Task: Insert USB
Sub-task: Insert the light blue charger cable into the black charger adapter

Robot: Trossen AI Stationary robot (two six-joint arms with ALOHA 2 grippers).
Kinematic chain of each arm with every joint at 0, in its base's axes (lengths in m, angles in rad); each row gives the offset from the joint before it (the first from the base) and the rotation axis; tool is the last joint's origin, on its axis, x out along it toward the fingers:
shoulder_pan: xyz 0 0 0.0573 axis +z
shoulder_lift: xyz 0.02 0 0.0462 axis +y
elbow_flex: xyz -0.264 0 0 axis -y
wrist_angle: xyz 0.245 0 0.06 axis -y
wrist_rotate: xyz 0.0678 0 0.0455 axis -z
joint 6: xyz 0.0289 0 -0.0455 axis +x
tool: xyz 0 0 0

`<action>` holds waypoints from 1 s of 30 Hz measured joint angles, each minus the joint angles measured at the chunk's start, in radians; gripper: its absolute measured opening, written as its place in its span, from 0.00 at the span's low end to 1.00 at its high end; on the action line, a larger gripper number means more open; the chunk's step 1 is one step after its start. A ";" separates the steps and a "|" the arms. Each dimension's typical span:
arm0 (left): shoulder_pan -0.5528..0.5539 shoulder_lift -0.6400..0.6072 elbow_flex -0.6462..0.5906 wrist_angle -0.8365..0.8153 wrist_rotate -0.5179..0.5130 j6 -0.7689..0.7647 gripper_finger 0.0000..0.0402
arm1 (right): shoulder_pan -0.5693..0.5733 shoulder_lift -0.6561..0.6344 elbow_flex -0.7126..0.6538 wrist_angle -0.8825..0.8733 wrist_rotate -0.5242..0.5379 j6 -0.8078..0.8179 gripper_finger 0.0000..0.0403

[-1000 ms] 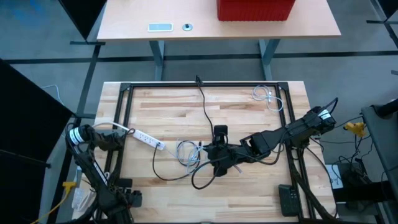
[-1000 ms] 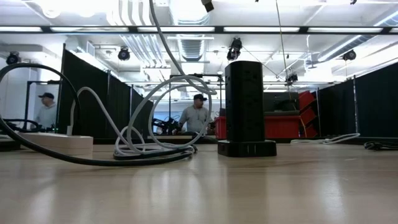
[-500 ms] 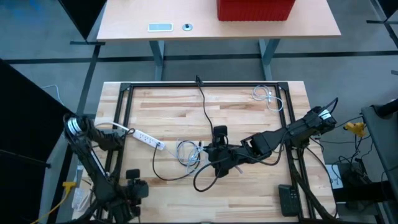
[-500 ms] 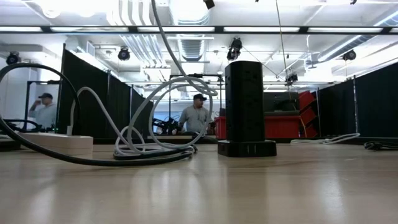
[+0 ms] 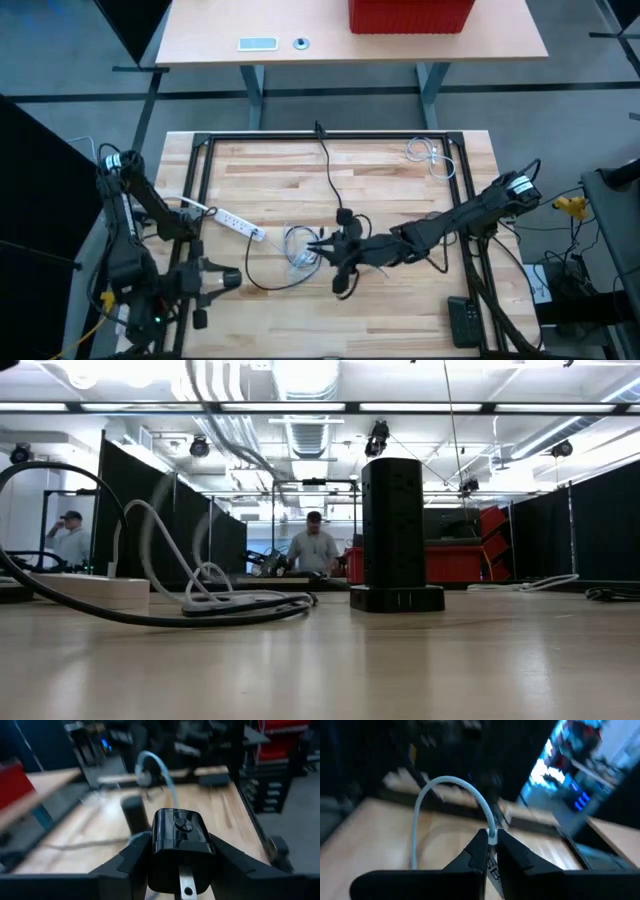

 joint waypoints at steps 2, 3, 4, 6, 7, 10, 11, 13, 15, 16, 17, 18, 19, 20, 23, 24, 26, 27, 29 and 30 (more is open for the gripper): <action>-0.006 -0.005 0.000 -0.002 -0.051 0.021 0.37 | -0.019 0.025 -0.048 0.170 -0.069 -0.018 0.03; -0.007 -0.005 0.000 -0.005 -0.068 0.025 0.37 | -0.030 0.044 -0.064 0.245 -0.095 -0.029 0.03; -0.007 -0.005 -0.001 -0.007 -0.085 0.028 0.37 | -0.041 0.063 -0.080 0.320 -0.121 -0.041 0.03; -0.008 -0.005 -0.001 -0.013 -0.118 0.036 0.37 | -0.063 0.101 -0.113 0.469 -0.174 -0.064 0.03; -0.009 -0.006 -0.001 -0.015 -0.135 0.040 0.37 | -0.074 0.120 -0.130 0.544 -0.200 -0.076 0.03; -0.010 -0.006 -0.001 -0.021 -0.177 0.049 0.37 | -0.113 0.185 -0.152 0.734 -0.302 -0.100 0.03; -0.010 -0.006 -0.001 -0.022 -0.188 0.053 0.37 | -0.130 0.212 -0.132 0.771 -0.354 -0.092 0.03; -0.010 -0.006 -0.001 -0.023 -0.192 0.059 0.37 | -0.163 0.269 -0.078 0.804 -0.457 -0.070 0.03; -0.010 -0.006 -0.001 -0.029 -0.192 0.063 0.37 | -0.192 0.329 -0.006 0.805 -0.531 -0.066 0.03; -0.009 -0.006 -0.001 -0.034 -0.193 0.065 0.37 | -0.205 0.363 0.033 0.803 -0.553 -0.069 0.03; -0.010 -0.007 -0.001 -0.036 -0.193 0.066 0.37 | -0.215 0.395 0.073 0.799 -0.570 -0.082 0.03; -0.010 -0.007 -0.001 -0.039 -0.193 0.066 0.37 | -0.226 0.429 0.111 0.797 -0.591 -0.096 0.03; -0.012 -0.008 -0.001 -0.041 -0.193 0.066 0.37 | -0.235 0.457 0.153 0.795 -0.610 -0.113 0.03; -0.014 -0.009 -0.001 -0.039 -0.190 0.068 0.37 | -0.243 0.483 0.192 0.791 -0.631 -0.125 0.03; -0.016 -0.013 -0.001 -0.035 -0.151 0.074 0.37 | -0.260 0.546 0.301 0.778 -0.689 -0.155 0.03; -0.017 -0.014 0.000 -0.030 -0.123 0.074 0.37 | -0.264 0.562 0.329 0.768 -0.698 -0.165 0.03; -0.017 -0.015 0.010 -0.016 -0.049 0.077 0.37 | -0.271 0.587 0.377 0.724 -0.707 -0.183 0.03; -0.017 -0.015 0.017 0.005 -0.017 0.089 0.37 | -0.275 0.596 0.397 0.693 -0.708 -0.197 0.03; -0.018 -0.015 0.029 0.064 0.013 0.168 0.37 | -0.279 0.605 0.428 0.632 -0.710 -0.212 0.03; -0.021 -0.015 0.033 0.104 0.017 0.228 0.37 | -0.282 0.605 0.438 0.605 -0.709 -0.221 0.03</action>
